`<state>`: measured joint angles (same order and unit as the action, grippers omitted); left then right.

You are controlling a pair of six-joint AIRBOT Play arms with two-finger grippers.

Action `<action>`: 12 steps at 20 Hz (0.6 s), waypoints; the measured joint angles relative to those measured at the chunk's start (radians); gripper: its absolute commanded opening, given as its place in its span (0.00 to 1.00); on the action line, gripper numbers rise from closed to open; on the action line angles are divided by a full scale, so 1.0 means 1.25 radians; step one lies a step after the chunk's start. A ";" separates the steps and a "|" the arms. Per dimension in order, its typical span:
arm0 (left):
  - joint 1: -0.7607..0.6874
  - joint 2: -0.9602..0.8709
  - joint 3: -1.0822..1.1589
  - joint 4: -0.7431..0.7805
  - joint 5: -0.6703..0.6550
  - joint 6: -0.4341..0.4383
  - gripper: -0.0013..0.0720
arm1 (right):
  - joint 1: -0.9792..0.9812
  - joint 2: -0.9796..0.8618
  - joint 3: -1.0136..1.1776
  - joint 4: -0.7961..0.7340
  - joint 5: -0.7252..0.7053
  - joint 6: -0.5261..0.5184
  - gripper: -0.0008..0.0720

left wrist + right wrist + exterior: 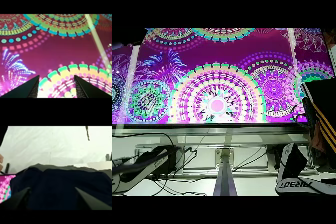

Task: Fold the clothes and pants, and hang the long-sleeved shirts on hangers.

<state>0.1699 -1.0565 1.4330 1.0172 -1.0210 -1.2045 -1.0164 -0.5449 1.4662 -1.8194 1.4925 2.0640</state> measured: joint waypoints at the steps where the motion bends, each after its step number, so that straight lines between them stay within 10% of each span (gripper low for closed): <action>1: 0.000 0.000 0.000 0.000 0.000 0.000 0.66 | -0.002 -0.015 0.000 0.050 0.001 -0.049 0.31; 2: 0.000 0.000 0.000 0.000 0.000 0.000 0.66 | -0.001 -0.032 0.000 0.105 0.004 -0.097 0.04; 7: 0.000 0.000 0.000 0.000 0.000 0.000 0.66 | 0.110 -0.163 -0.001 0.395 0.045 -0.298 0.04; 12: 0.000 0.000 0.000 0.000 0.000 0.000 0.66 | 0.400 -0.294 -0.001 0.328 0.034 -0.368 0.04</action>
<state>0.1699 -1.0565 1.4330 1.0176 -1.0206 -1.2045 -0.5159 -0.9119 1.4654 -1.4094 1.5349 1.6039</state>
